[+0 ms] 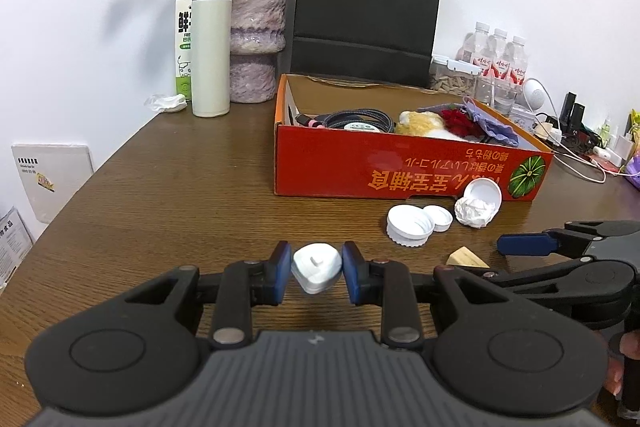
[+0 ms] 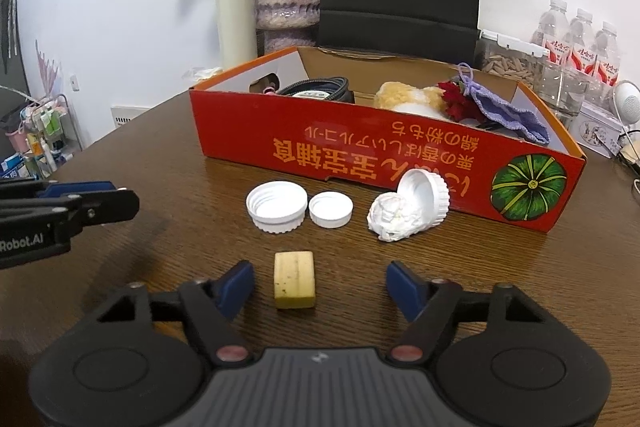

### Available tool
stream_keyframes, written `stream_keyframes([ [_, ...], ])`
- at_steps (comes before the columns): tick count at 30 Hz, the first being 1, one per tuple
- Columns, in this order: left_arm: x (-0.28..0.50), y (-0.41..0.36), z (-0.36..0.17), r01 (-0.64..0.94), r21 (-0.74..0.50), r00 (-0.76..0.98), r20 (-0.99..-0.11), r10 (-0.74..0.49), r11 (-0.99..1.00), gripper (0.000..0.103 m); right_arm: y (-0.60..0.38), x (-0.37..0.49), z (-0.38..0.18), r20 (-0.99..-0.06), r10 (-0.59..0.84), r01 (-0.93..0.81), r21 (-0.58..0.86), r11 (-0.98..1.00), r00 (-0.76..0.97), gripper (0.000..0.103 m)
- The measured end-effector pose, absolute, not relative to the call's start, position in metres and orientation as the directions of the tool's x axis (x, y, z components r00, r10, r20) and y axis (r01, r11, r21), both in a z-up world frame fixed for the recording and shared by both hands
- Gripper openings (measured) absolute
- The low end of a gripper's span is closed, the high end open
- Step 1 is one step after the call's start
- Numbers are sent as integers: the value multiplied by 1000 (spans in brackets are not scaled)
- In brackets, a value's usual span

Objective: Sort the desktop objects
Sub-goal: 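Grasp the white round puck with the left tool while the right tool grasps the yellow block, then carry the puck with the left tool while the right tool carries the yellow block into the box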

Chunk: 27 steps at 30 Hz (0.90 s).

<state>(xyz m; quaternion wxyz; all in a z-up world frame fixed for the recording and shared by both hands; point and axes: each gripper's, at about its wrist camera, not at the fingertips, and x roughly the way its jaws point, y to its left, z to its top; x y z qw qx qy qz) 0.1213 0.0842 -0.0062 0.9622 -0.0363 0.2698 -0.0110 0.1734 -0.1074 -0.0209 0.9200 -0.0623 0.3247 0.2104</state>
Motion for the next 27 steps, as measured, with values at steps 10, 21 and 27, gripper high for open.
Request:
stream_keyframes([
  [10,122,84,-9,-2,-69,849,-527,-35,998,28,-105,167,-19,-612,362,-451,10,892,703,35],
  [21,122,82,-8,-8,-60,851,-525,-25,998,28,-107,158,-13,-584,396,-472,25,881,709,19],
  [27,122,80,5,-1,-66,866,-500,-32,998,28,-117,156,4,-531,421,-471,47,881,736,19],
])
